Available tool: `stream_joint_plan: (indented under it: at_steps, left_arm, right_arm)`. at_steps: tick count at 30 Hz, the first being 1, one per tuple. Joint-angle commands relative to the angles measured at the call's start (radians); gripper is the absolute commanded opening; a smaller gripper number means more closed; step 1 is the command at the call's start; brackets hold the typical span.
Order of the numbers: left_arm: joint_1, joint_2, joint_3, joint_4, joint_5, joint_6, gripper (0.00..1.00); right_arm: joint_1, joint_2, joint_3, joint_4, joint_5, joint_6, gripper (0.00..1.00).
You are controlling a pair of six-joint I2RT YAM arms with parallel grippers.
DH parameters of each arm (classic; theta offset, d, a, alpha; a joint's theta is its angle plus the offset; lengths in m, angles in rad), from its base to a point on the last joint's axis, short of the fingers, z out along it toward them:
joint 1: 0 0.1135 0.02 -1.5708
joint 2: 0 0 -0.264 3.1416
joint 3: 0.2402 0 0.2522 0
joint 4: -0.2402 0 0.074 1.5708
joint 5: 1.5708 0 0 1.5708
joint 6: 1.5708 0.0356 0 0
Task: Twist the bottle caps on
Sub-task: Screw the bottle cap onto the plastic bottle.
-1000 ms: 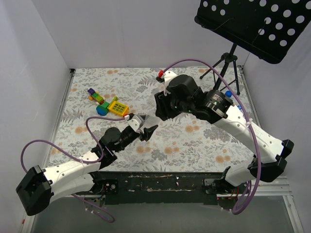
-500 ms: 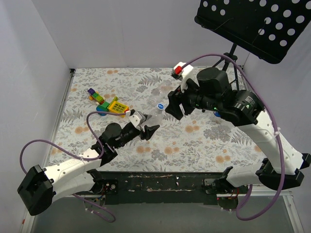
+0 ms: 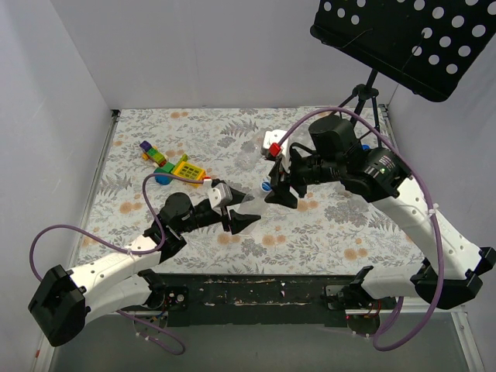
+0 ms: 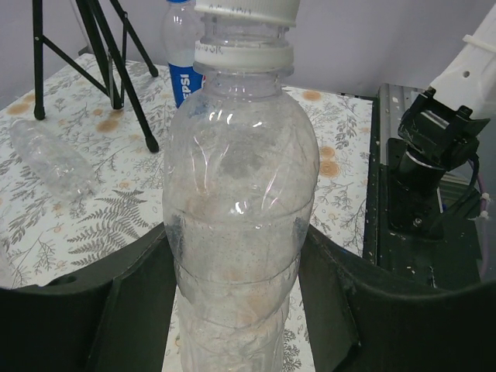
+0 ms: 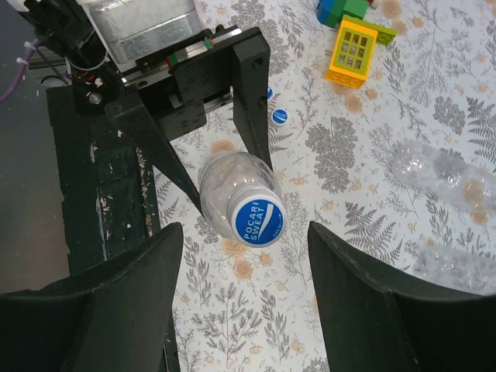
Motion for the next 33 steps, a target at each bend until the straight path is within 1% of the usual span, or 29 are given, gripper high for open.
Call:
stream_joint_plan:
  at_steps: [1,11,21,23,26,28,30,31,33]
  left_arm:
    - [0.006,-0.006,0.046,-0.008,0.068,-0.005,0.08]
    - [0.007,-0.012,0.049,-0.008,0.098,-0.002,0.08]
    - [0.007,-0.018,0.049,-0.008,0.105,-0.005,0.08]
    - [0.007,-0.020,0.050,-0.011,0.105,-0.002,0.08]
    - [0.006,-0.015,0.056,-0.028,0.110,0.007,0.08]
    - [0.007,-0.012,0.064,-0.042,0.110,0.019,0.08]
    - [0.007,-0.012,0.067,-0.058,0.113,0.035,0.08]
    - [0.006,-0.014,0.072,-0.069,0.116,0.050,0.08]
    - [0.007,-0.010,0.084,-0.104,0.127,0.079,0.08]
  right_arm:
    - [-0.005,-0.015,-0.007,0.053,-0.083,-0.070,0.72]
    - [-0.005,0.010,-0.012,0.050,-0.068,-0.070,0.66]
    - [-0.005,0.034,-0.005,-0.009,-0.100,-0.084,0.52]
    - [-0.005,0.039,-0.002,-0.024,-0.102,-0.087,0.46]
    - [-0.005,0.053,0.019,-0.058,-0.102,-0.098,0.34]
    - [-0.005,0.063,0.036,-0.082,-0.103,-0.109,0.30]
    - [-0.005,0.076,0.053,-0.110,-0.110,-0.116,0.23]
    - [-0.005,0.082,0.057,-0.119,-0.116,-0.121,0.21]
    - [-0.005,0.089,0.060,-0.130,-0.123,-0.127,0.20]
